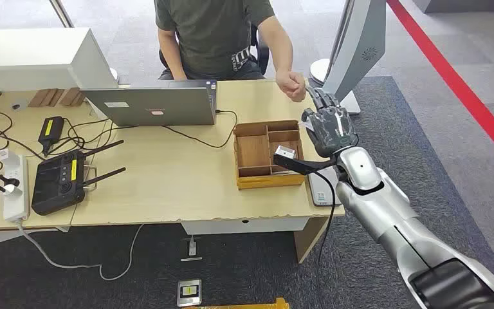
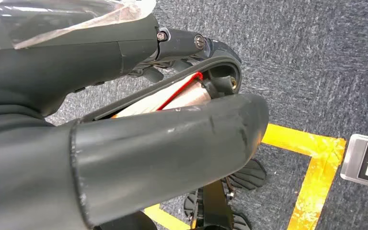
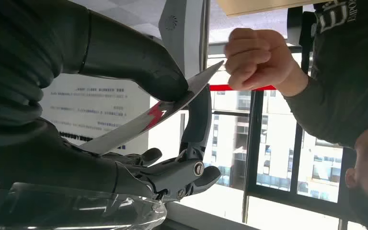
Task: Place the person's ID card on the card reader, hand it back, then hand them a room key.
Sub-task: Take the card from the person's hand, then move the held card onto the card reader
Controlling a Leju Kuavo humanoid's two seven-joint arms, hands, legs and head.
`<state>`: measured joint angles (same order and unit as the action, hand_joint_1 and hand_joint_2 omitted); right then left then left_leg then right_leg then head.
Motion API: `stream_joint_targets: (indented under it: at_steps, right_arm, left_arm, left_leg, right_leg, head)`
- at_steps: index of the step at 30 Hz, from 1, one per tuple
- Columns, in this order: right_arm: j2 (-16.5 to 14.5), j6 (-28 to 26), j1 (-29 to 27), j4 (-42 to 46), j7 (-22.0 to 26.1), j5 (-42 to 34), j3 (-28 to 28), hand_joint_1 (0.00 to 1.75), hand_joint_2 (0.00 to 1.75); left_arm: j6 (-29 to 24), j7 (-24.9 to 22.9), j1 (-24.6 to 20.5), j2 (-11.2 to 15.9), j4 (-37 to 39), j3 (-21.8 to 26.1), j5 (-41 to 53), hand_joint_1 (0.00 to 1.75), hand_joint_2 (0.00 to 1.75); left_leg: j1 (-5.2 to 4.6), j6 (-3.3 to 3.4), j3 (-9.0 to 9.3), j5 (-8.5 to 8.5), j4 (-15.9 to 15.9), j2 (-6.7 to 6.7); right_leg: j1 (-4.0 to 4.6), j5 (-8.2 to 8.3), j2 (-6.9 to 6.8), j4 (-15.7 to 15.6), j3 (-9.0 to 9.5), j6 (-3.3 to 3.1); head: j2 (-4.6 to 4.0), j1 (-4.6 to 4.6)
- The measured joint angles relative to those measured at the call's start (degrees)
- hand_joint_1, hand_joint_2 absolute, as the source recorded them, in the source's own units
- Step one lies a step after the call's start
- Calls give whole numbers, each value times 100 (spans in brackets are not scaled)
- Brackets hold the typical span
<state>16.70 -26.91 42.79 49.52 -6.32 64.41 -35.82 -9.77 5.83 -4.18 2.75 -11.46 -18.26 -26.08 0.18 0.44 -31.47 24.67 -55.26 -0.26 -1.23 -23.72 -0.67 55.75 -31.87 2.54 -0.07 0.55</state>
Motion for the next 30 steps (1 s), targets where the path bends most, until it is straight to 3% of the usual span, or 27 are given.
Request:
stream_joint_targets:
  at_steps: [8, 20, 30]
  right_arm:
    - [63, 75, -5, -134, -90, -12, -25, 175, 175]
    - [422, 60, -220, -889, 36, -391, -26, 175, 175]
    - [470, 70, -313, -1334, 58, -353, -28, 175, 175]
  left_arm:
    - [15, 14, 4, 1, -1, -16, -80, 0, 0]
    - [-42, -131, 15, 42, -1, -60, -246, 0, 0]
    - [-14, 102, 11, 57, -1, -84, -271, 0, 0]
  left_leg:
    - [0, 0, 1, 0, 0, 0]
    - [-1, 1, 0, 1, -1, 0]
    - [0, 1, 1, 1, -1, 2]
  right_leg:
    - [0, 0, 0, -1, -1, 0]
    - [-1, 0, 0, -3, -2, 0]
    - [1, 0, 1, -3, -2, 0]
  head:
    - [0, 1]
    - [0, 0]
    - [0, 0]
